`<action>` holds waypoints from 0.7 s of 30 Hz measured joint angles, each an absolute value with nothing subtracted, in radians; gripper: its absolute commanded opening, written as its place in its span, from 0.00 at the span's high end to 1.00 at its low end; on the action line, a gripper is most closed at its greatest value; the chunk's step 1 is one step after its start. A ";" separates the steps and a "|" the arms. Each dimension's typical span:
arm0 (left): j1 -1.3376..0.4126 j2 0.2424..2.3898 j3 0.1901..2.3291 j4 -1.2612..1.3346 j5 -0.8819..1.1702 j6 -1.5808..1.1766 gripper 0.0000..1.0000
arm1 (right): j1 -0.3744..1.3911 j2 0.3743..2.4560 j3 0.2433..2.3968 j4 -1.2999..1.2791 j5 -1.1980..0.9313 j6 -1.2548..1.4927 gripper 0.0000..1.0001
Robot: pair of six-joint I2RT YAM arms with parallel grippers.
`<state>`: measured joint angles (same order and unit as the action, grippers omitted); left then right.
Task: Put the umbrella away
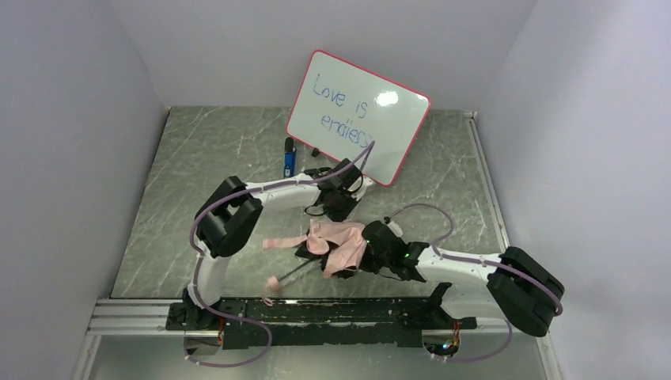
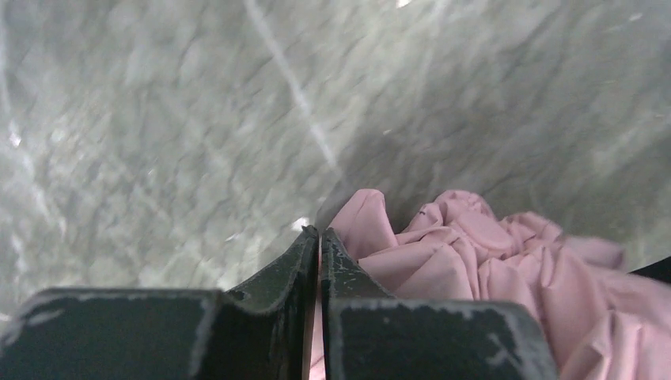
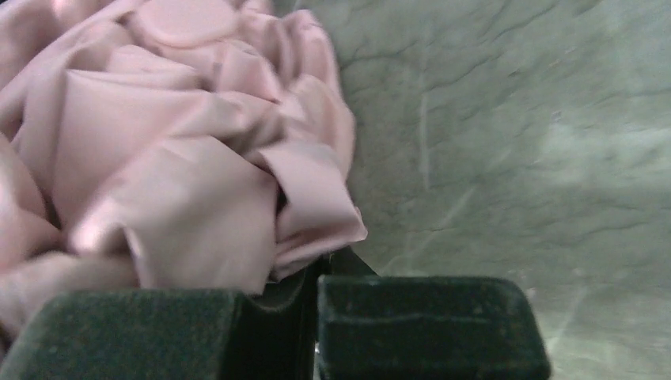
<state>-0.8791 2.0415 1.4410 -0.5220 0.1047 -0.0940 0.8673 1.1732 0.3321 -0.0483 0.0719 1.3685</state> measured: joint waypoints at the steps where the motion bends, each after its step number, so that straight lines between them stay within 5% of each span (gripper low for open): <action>1: -0.886 2.049 1.455 -0.522 0.114 -0.087 0.90 | 0.887 1.186 0.338 -0.042 0.081 1.381 1.00; 12: -0.938 2.070 1.509 -0.519 0.180 -0.039 0.90 | 1.061 1.192 0.347 0.076 0.209 1.514 1.00; 21: -0.925 1.956 1.510 -0.535 0.050 -0.068 0.83 | 1.064 1.006 0.364 -0.160 0.278 1.411 1.00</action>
<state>-0.9245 1.9560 1.5101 -0.5354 0.0498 -0.0677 1.0641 1.0061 0.3641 -0.1604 0.2783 1.4105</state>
